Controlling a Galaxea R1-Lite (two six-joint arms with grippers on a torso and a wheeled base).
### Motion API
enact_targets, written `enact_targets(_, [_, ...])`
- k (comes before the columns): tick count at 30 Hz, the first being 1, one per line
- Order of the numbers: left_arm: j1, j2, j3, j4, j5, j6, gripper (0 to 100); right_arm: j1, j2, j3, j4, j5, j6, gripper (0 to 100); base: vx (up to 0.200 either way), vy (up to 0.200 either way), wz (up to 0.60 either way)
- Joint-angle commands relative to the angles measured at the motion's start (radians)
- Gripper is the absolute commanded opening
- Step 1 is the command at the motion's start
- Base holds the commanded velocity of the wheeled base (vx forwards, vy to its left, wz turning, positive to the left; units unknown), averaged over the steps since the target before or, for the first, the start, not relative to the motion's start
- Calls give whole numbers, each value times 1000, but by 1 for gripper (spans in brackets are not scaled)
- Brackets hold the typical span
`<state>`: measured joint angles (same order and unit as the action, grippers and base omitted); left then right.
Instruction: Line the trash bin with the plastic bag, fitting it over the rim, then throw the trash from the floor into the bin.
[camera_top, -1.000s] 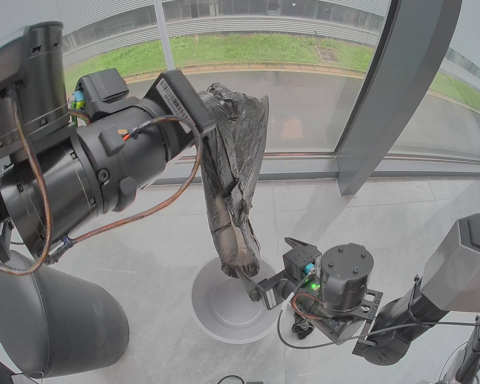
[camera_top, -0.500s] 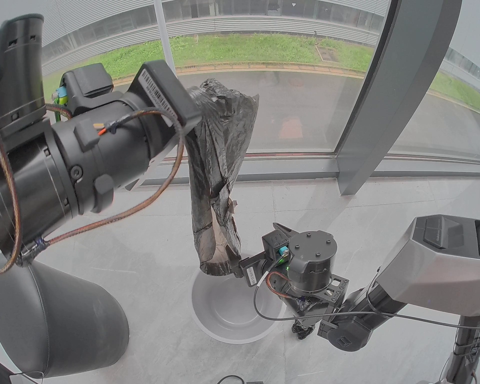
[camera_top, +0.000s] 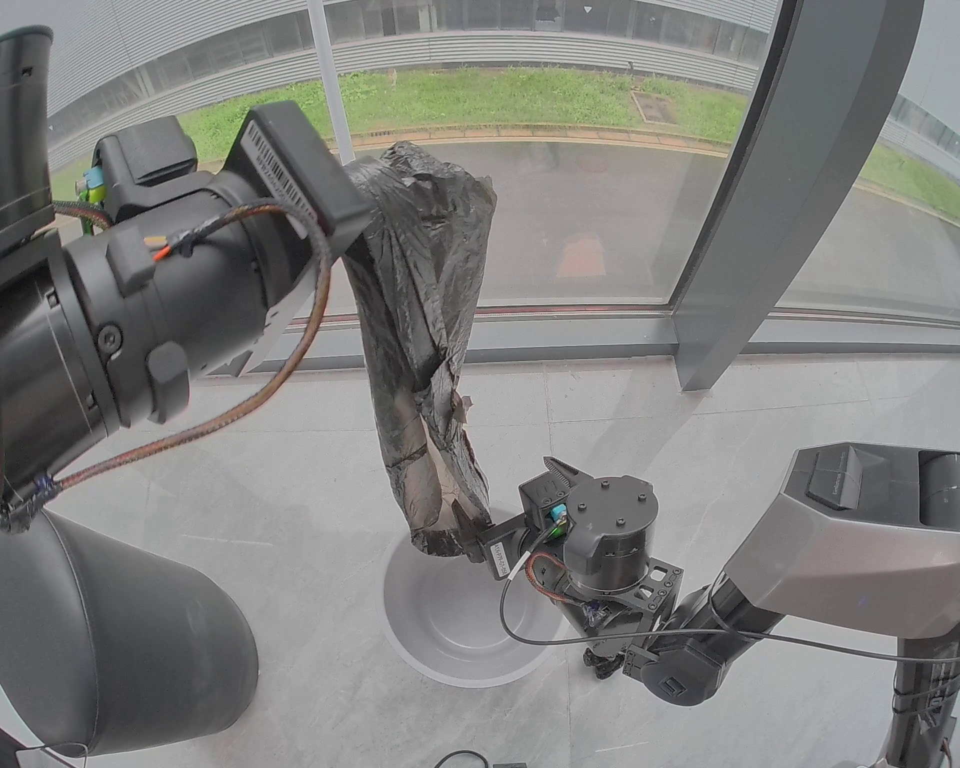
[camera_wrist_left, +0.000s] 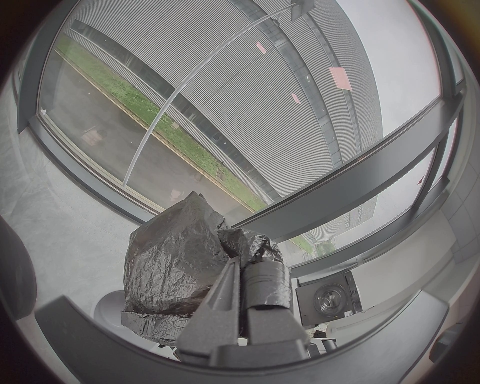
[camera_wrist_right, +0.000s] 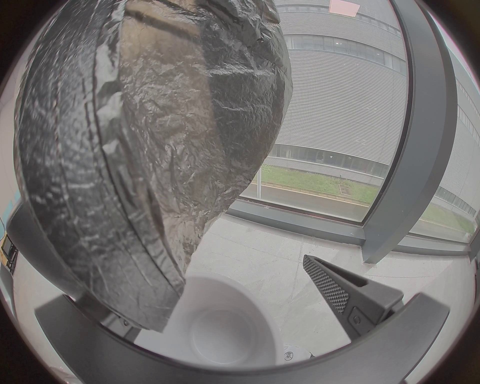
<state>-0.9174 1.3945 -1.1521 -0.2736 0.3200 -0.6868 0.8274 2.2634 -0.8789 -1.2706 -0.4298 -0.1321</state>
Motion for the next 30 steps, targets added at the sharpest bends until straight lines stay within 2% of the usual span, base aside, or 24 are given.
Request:
enact_targets(1, [0,-8,2,1,1,0,0,-1,-1,0,-1,0,0,100,0,0,0])
enact_targets(4, [0,-6,2,1,-1,0,0,-1,1,-2,-13,0,-1,100,0,0,0])
enact_targets(5, [0,-6,2,1,-1,0,0,-1,2,-2,-21,0,-1,0,0,0,0])
enact_targets(14, [0,-8,5,1,1,-10,0,2,1,15,-29,0,-3,0,0,0,0])
enact_targets(22, [5,-15,12,2,1,-10,0,21,-68,141,-27,25,-6,0,0,0,0])
enact_targets(26, [15,-14,14,4,1,-8,0,68,-151,258,-9,115,-4,0,0,0,0])
enact_targets(28, [20,-12,19,10,-1,-8,0,85,-217,327,45,194,-3,0,0,0,0])
enact_targets(29, [20,-12,19,10,-1,-8,0,85,-217,327,45,194,-3,0,0,0,0])
enact_targets(30, [26,-12,20,11,-1,-8,0,88,-252,347,88,224,-1,0,0,0,0])
